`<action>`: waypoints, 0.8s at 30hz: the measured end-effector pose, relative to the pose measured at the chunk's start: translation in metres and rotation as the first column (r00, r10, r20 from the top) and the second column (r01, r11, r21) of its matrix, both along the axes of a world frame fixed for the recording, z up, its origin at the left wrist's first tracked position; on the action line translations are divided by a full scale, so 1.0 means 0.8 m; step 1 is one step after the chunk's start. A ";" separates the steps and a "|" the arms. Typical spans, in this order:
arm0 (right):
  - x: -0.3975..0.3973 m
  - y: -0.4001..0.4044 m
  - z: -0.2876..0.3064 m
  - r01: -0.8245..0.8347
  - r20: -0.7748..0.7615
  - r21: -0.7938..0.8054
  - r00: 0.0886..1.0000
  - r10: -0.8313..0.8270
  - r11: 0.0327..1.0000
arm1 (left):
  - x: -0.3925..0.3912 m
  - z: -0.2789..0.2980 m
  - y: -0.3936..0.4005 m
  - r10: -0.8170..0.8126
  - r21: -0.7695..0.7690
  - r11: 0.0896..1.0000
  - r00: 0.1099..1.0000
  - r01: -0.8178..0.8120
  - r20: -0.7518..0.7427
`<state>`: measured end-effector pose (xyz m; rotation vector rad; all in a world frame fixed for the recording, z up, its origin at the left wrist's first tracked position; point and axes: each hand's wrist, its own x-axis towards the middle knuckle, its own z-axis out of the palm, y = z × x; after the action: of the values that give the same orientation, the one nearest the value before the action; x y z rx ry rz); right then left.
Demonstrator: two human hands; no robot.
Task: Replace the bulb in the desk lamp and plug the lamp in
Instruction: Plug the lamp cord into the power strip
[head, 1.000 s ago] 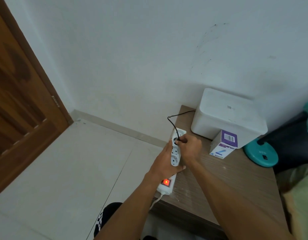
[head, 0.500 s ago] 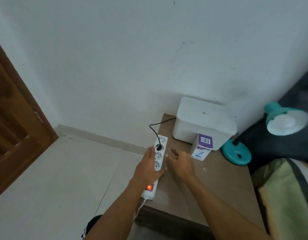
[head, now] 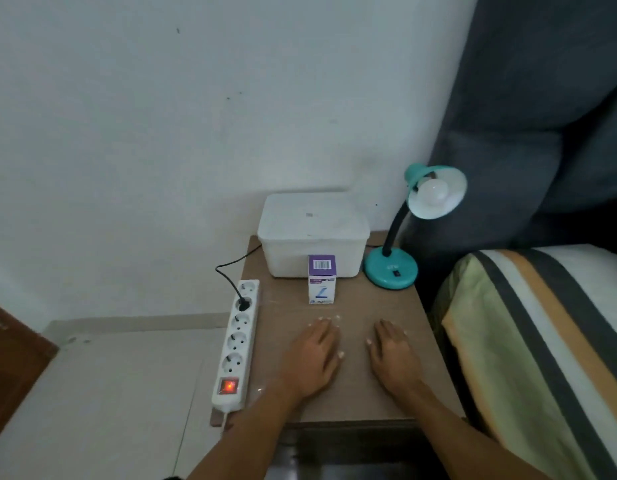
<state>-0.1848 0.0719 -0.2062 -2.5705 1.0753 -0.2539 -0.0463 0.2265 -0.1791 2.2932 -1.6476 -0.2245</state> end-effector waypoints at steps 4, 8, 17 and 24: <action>-0.008 -0.054 -0.011 0.059 -0.002 -0.047 0.998 -0.059 0.997 | -0.021 -0.011 -0.079 -0.088 0.058 0.994 0.996 0.089 -0.017; 0.013 -0.107 -0.008 0.041 -0.020 -0.060 0.999 -0.042 0.997 | -0.018 -0.015 -0.154 -0.040 0.048 0.998 0.996 0.044 -0.076; 0.063 -0.178 -0.025 -0.059 0.055 -0.168 0.996 0.069 0.984 | 0.036 -0.041 -0.239 -0.026 0.080 0.996 0.997 0.033 -0.079; 0.062 -0.175 -0.038 -0.060 0.136 -0.169 0.987 0.083 0.984 | 0.051 -0.077 -0.238 -0.042 -0.068 0.997 0.998 0.038 -0.056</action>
<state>-0.1353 -0.0683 -0.2365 -2.6818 0.9440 -0.5202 -0.0051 0.0359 -0.2406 2.1865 -1.6481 -0.2390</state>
